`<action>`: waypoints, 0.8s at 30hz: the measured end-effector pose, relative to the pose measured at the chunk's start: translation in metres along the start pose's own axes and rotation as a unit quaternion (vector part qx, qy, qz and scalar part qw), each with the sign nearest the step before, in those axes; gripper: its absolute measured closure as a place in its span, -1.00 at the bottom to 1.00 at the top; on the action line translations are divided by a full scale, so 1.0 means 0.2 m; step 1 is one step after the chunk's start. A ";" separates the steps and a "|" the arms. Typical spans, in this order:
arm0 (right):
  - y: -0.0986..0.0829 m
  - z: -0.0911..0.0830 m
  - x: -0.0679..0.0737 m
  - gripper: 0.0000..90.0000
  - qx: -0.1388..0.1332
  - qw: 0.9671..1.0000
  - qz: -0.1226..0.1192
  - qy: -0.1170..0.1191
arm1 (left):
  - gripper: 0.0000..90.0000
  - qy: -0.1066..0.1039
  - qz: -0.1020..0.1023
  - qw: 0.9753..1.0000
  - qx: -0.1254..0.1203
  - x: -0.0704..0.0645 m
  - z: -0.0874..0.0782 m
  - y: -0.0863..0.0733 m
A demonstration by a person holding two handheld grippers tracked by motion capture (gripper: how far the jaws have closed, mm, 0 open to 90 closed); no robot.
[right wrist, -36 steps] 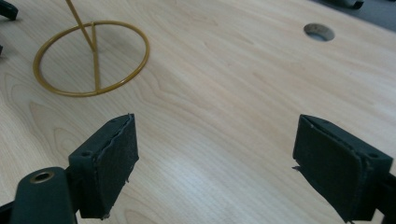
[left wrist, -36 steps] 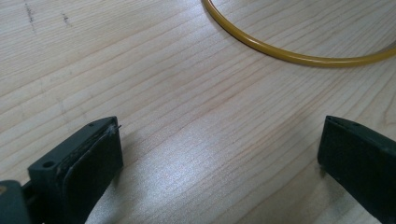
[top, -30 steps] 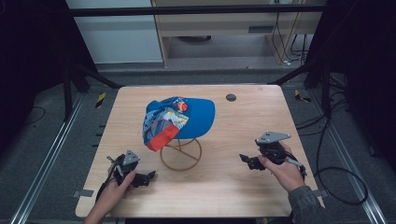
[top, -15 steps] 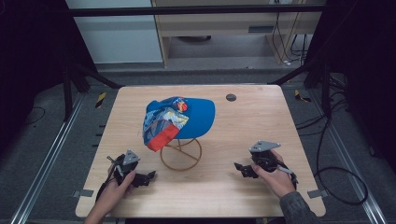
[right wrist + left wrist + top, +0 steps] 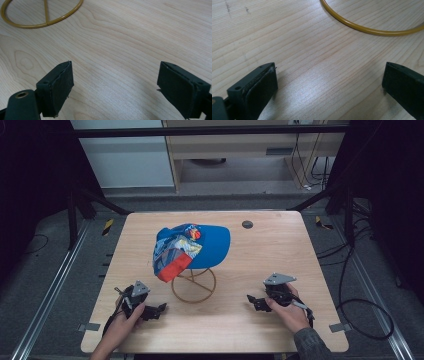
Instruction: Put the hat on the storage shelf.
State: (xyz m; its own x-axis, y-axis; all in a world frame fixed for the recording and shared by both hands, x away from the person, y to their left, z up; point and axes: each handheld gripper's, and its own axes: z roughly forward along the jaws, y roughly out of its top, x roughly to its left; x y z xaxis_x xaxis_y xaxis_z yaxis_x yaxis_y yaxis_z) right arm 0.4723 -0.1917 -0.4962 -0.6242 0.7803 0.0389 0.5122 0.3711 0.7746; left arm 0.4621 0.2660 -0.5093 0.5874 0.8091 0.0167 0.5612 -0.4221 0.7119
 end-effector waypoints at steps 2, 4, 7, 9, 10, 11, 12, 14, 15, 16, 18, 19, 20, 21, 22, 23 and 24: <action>0.00 0.01 0.01 -0.69 0.001 1.000 0.002 0.003 | -1.00 -0.001 0.000 1.000 0.000 0.00 0.00 0.00; -0.01 0.02 0.02 -0.70 0.002 1.000 0.000 0.003 | -1.00 0.000 0.000 1.000 0.000 0.00 0.00 0.00; -0.01 0.04 0.03 -0.71 0.004 1.000 0.002 0.004 | -1.00 -0.001 0.000 1.000 0.000 0.00 0.00 0.00; -0.01 0.05 0.03 -0.71 0.005 1.000 0.004 0.003 | -1.00 -0.001 0.000 1.000 0.000 0.00 0.00 0.00; -0.01 0.05 0.04 -0.71 0.005 1.000 0.002 0.004 | -1.00 0.000 0.000 1.000 0.000 0.00 0.00 0.00; -0.01 0.06 0.04 -0.71 0.005 1.000 0.001 0.003 | -1.00 0.000 0.000 1.000 0.000 0.00 0.00 0.00; -0.01 0.06 0.05 -0.71 0.006 1.000 0.003 0.003 | -1.00 0.000 0.000 1.000 0.000 0.00 0.00 0.00; -0.01 0.07 0.05 -0.71 0.006 1.000 0.003 0.002 | -1.00 0.000 0.000 1.000 0.000 0.00 0.00 0.00; -0.01 0.07 0.05 -0.72 0.006 1.000 0.002 0.003 | -1.00 0.000 0.000 1.000 0.000 0.00 0.00 0.00; -0.01 0.08 0.05 -0.72 0.007 1.000 0.002 0.002 | -1.00 0.000 0.000 1.000 0.000 0.00 0.00 0.00; -0.01 0.08 0.06 -0.73 0.009 1.000 0.004 0.001 | -1.00 0.000 0.000 1.000 0.000 0.00 0.00 0.00; -0.01 0.09 0.06 -0.73 0.009 1.000 0.002 0.000 | -1.00 0.000 0.000 1.000 0.000 0.00 0.00 0.00; -0.01 0.09 0.06 -0.73 0.008 1.000 0.003 0.000 | -1.00 0.000 0.000 1.000 0.000 0.00 0.00 0.00; -0.01 0.09 0.06 -0.73 0.008 1.000 0.004 -0.001 | -1.00 0.000 0.000 1.000 0.000 0.00 0.00 0.00; -0.01 0.09 0.06 -0.73 0.008 1.000 0.004 -0.001 | -1.00 0.000 0.000 1.000 0.000 0.00 0.00 0.00; -0.01 0.09 0.06 -0.73 0.008 1.000 0.006 0.000 | -1.00 0.000 0.000 1.000 0.000 0.00 0.00 0.00; -0.02 0.09 0.06 -0.73 0.011 1.000 0.008 -0.001 | -1.00 0.000 0.000 1.000 0.000 0.00 0.00 0.00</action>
State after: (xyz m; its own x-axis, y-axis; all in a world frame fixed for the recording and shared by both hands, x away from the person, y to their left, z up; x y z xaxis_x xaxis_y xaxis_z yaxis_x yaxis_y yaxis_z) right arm 0.4744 -0.1740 -0.5101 -0.6143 0.7875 0.0495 0.5349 0.3695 0.7598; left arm 0.4621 0.2660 -0.5093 0.5877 0.8089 0.0167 0.5613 -0.4225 0.7116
